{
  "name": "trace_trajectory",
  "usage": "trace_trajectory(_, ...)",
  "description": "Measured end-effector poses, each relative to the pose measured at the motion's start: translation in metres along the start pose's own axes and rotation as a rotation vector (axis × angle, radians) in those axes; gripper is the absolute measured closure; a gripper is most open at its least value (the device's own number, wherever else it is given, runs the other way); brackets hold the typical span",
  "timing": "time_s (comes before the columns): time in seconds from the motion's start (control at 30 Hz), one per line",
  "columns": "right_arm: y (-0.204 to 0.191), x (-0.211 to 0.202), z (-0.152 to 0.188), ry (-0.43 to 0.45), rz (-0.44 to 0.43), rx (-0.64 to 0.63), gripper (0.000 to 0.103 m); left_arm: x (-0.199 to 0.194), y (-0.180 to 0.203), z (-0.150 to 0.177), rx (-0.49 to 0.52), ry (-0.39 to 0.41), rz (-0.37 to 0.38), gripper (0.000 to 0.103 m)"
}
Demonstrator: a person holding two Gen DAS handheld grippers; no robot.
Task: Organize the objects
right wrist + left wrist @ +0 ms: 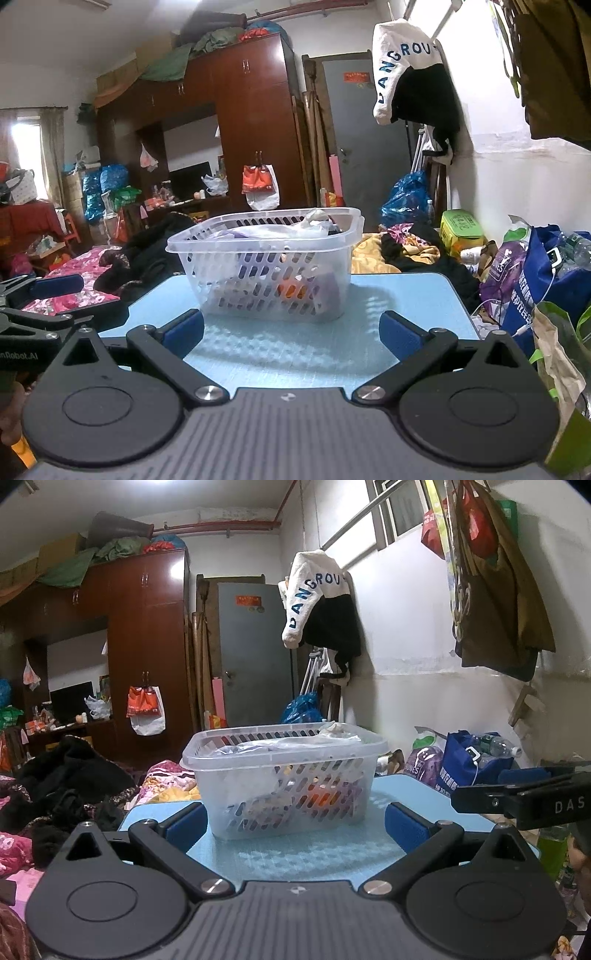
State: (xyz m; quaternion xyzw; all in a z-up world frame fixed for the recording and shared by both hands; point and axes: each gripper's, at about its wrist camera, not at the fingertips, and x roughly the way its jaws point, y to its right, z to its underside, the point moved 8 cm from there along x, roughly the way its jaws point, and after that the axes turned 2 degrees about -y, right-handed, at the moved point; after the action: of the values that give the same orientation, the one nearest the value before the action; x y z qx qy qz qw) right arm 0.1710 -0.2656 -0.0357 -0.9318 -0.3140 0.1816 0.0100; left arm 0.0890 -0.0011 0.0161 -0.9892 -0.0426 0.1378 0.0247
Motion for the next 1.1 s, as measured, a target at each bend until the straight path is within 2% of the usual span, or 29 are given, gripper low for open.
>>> trace_trajectory(1.1,0.0025,-0.0028,0.0022,0.014,0.003,0.004,0.0,0.0082,0.006,0.0043,-0.008,-0.016,0.009,0.0)
